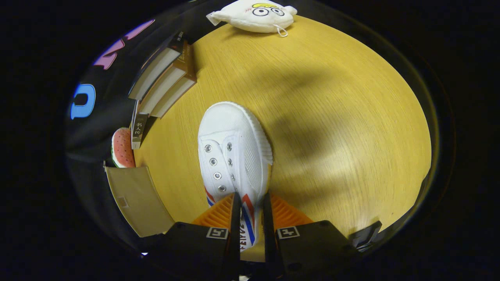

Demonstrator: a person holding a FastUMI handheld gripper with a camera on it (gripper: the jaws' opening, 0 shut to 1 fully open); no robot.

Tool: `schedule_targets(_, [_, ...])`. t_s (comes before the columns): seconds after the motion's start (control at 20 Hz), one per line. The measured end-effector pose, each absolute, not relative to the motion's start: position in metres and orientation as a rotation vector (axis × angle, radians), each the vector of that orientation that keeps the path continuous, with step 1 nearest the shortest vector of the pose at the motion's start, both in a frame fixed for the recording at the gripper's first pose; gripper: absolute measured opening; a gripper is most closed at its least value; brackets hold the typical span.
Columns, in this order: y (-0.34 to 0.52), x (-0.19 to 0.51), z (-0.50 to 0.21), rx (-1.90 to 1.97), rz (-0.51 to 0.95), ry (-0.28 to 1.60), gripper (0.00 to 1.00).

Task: Open the storage box then place both shoes into the box .Put the left shoe in first, then the right shoe, with the right side of both shoes facing outward in a uniform manner.

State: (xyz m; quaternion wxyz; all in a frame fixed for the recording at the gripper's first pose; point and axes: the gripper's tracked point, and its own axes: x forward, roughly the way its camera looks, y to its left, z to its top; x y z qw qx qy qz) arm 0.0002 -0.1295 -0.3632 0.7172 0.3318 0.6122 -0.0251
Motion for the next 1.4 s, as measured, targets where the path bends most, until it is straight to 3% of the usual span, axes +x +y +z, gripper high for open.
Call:
schedule_targets(0.05, [-0.129,0.0,-0.362,0.746,-0.041,1.35,0.21])
schedule_targets(0.15, [-0.128,-0.001,-0.357,0.747,-0.018,1.337,0.13])
schedule_targets(0.5, [-0.105,-0.014,-0.33,0.797,-0.015,1.32,0.12])
schedule_targets(0.85, [-0.068,-0.007,-0.246,0.856,-0.013,1.196,0.12])
schedule_targets(1.1, [-0.019,-0.004,-0.179,0.887,0.047,1.125,0.12])
schedule_targets(1.4, [0.065,-0.011,-0.146,0.826,0.119,1.11,0.12])
